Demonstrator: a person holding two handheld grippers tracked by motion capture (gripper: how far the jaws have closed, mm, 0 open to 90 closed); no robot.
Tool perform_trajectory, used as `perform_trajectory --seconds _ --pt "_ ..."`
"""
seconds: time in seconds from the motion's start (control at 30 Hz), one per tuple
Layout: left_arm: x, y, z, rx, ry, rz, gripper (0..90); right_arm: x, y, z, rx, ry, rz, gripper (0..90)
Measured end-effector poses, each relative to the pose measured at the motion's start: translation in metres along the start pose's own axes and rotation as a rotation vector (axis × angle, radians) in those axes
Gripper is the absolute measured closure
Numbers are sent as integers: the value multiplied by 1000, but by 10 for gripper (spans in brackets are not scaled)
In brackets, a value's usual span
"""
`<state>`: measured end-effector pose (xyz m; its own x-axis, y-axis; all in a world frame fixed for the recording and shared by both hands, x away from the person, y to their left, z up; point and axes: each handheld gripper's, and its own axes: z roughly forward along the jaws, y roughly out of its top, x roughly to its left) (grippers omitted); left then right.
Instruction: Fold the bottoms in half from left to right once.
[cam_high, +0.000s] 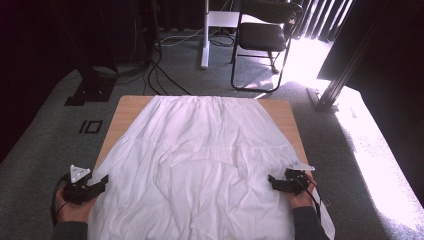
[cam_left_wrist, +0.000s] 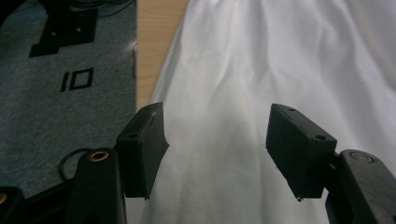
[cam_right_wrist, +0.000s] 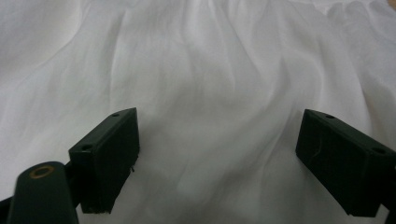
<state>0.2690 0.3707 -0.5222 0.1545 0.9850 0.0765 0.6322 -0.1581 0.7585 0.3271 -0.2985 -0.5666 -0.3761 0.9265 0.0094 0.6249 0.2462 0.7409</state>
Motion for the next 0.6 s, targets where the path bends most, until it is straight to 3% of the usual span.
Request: perform_trajectory --seconds 0.13,0.27,0.43,0.47,0.57,0.6 --pt "9 -5 4 30 34 -19 388 0 0 0 0 0 0 132" --pt "15 -12 11 72 34 -42 371 0 0 0 0 0 0 132" --pt "16 -18 18 105 33 -41 363 0 0 0 0 0 0 132" --pt "18 -19 18 97 18 -65 362 0 0 0 0 0 0 132" --pt "19 -19 18 95 8 -71 363 0 0 0 0 0 0 132" --pt "23 -20 19 97 -18 -99 362 0 0 0 0 0 0 132"
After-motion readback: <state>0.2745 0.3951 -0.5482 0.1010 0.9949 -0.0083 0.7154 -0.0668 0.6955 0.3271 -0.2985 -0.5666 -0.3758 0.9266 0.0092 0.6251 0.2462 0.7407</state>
